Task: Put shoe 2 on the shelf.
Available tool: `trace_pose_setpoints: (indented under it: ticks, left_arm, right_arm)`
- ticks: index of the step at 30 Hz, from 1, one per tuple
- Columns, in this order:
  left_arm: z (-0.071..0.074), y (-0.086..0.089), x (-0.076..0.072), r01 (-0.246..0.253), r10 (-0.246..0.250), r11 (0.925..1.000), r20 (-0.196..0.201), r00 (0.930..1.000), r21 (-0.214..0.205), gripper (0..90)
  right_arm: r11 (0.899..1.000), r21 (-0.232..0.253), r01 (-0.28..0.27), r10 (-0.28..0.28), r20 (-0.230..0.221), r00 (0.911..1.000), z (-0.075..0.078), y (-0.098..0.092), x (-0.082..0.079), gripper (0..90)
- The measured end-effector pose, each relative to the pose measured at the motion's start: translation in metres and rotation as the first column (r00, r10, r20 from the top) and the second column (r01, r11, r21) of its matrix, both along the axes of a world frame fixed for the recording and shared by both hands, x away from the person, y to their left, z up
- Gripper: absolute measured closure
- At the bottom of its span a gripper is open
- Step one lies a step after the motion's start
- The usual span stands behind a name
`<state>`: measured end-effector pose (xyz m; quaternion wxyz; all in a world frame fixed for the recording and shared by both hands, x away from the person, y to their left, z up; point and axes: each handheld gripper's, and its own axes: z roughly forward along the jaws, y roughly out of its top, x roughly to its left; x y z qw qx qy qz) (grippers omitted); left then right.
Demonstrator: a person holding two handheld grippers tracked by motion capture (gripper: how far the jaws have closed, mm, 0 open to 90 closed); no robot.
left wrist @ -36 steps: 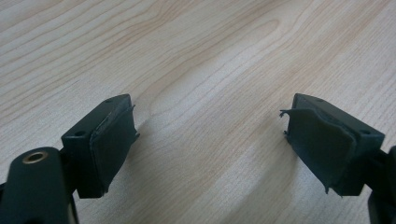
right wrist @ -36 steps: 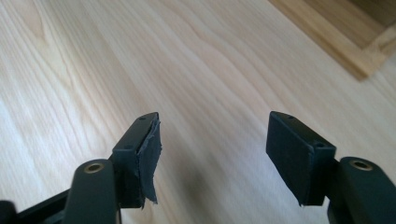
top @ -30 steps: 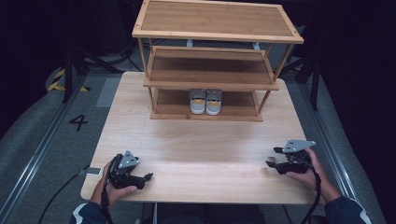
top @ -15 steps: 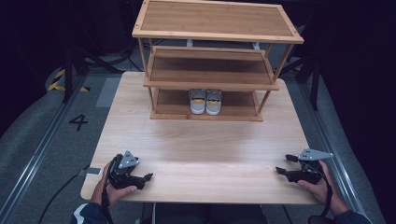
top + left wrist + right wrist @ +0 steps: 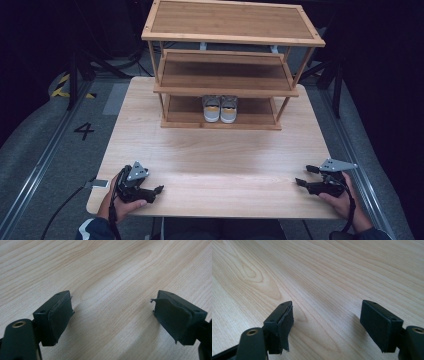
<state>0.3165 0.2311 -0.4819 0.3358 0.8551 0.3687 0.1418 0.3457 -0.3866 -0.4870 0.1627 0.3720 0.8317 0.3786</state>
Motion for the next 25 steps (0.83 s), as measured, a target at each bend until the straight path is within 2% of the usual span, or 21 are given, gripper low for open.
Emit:
trace_pose_setpoints:
  ticks: [5,13,20,25]
  left_arm:
    - [0.0001,0.0001,0.0004,-0.002,0.002,1.0000,0.001,1.0000,0.003,15.3]
    - [-0.0012,-0.0012,0.0007,-0.020,0.019,0.9996,-0.002,0.9998,-0.019,15.3]
    - [-0.0005,-0.0008,0.0022,-0.020,0.020,0.9998,0.008,0.9998,-0.003,15.3]
    - [-0.0007,-0.0013,0.0028,-0.025,0.025,0.9997,0.007,0.9997,-0.008,15.3]
  right_arm:
    - [1.000,-0.001,0.000,0.000,0.000,1.0000,0.0000,0.0002,0.0000,27.1]
    - [1.000,-0.003,0.007,-0.007,-0.001,1.0000,0.0000,0.0002,0.0001,26.0]
    - [1.000,-0.001,0.008,-0.008,-0.001,1.0000,0.0000,-0.0005,0.0003,26.1]
    - [1.000,0.004,0.015,-0.015,-0.004,0.9999,0.0000,-0.0009,0.0006,25.3]
